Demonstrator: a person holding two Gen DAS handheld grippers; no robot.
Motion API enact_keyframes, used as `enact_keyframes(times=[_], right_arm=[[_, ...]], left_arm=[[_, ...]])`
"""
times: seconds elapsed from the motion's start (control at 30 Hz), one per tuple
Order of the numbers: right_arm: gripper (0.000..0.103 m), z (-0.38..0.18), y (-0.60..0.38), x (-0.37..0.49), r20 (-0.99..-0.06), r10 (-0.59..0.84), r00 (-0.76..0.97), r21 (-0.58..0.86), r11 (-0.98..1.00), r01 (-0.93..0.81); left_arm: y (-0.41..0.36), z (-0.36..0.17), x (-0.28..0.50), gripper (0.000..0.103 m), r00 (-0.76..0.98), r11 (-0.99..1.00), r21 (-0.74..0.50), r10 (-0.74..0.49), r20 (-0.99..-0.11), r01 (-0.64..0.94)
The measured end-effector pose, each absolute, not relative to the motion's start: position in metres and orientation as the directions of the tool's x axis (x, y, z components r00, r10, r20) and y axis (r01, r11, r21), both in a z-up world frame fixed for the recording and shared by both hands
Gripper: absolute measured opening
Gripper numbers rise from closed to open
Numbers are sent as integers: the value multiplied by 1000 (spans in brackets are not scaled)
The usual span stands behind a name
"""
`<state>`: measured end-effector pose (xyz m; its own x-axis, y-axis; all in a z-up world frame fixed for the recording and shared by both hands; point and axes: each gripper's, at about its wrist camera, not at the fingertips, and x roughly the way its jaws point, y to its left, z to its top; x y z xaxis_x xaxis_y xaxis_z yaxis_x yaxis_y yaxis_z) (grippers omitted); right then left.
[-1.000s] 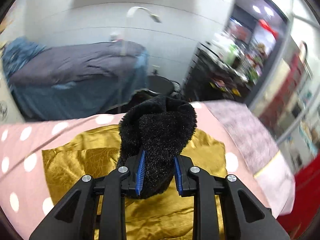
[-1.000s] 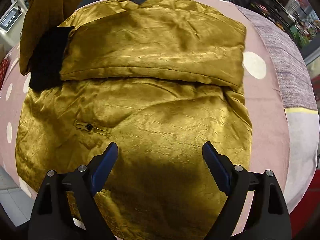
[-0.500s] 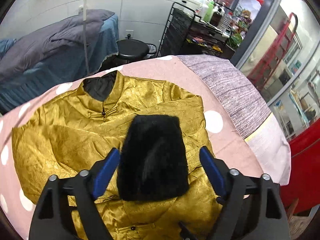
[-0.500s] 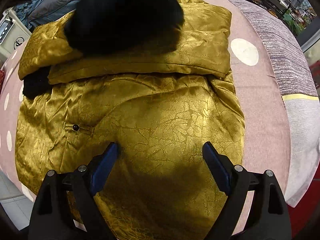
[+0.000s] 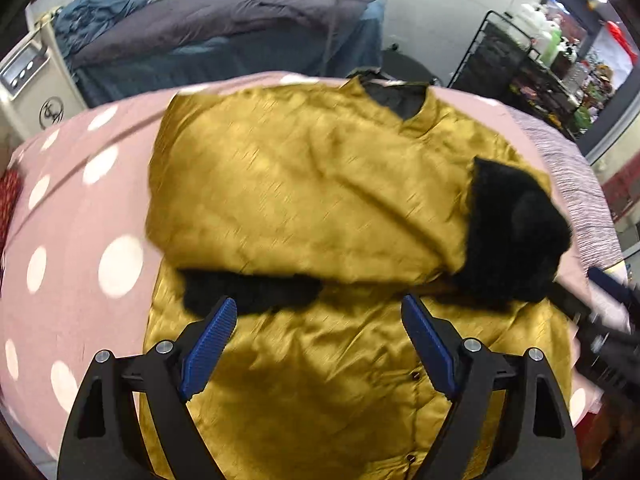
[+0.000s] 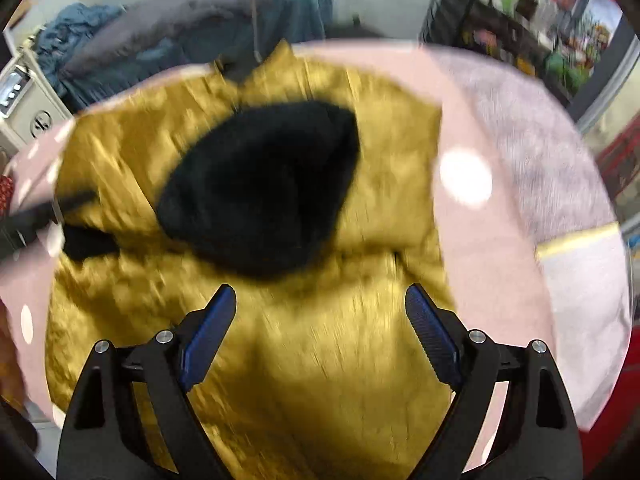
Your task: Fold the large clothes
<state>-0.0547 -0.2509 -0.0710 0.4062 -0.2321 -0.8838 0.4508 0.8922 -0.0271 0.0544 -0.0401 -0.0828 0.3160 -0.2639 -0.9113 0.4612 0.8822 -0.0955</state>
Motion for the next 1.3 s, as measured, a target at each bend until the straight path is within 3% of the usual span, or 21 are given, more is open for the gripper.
enact_keyframes(times=[0.1, 0.23, 0.3, 0.33, 0.37, 0.5, 0.63, 0.83, 1.0, 1.1, 1.3], right_arm=[[86, -65, -245, -26, -872, -202, 445, -15, 921, 389], [83, -86, -252, 10, -921, -124, 369, 34, 919, 392], [52, -96, -255, 16, -931, -58, 360, 91, 919, 385], [46, -98, -256, 18, -935, -48, 351, 95, 920, 379], [32, -99, -258, 22, -936, -48, 348, 84, 931, 355], [20, -81, -245, 35, -885, -171, 433, -75, 971, 229], [20, -57, -238, 43, -801, -271, 535, -219, 963, 160], [21, -104, -265, 36, -901, -219, 374, -141, 964, 227], [38, -144, -280, 22, -938, -152, 311, -58, 955, 292], [64, -140, -285, 22, -937, -174, 303, -66, 940, 335], [71, -120, -298, 6, -933, -121, 340, 38, 904, 427]], left_arm=[[-32, -91, 50, 82, 296, 886, -90, -246, -923, 455], [-37, -85, 36, 82, 306, 860, -60, -244, -920, 507], [-42, -86, 30, 82, 316, 843, -37, -241, -918, 537], [-44, -86, 26, 82, 320, 833, -23, -237, -917, 552], [-46, -86, 24, 82, 322, 826, -11, -232, -918, 564], [-50, -86, 16, 82, 319, 813, -10, -240, -917, 582], [-57, -88, 14, 82, 312, 799, -3, -239, -920, 601], [-48, -86, 18, 82, 310, 814, -17, -240, -920, 580], [-43, -88, 23, 82, 298, 830, -29, -233, -926, 558], [-44, -86, 23, 82, 303, 825, -24, -234, -924, 565], [-41, -83, 19, 87, 304, 817, -31, -249, -919, 576]])
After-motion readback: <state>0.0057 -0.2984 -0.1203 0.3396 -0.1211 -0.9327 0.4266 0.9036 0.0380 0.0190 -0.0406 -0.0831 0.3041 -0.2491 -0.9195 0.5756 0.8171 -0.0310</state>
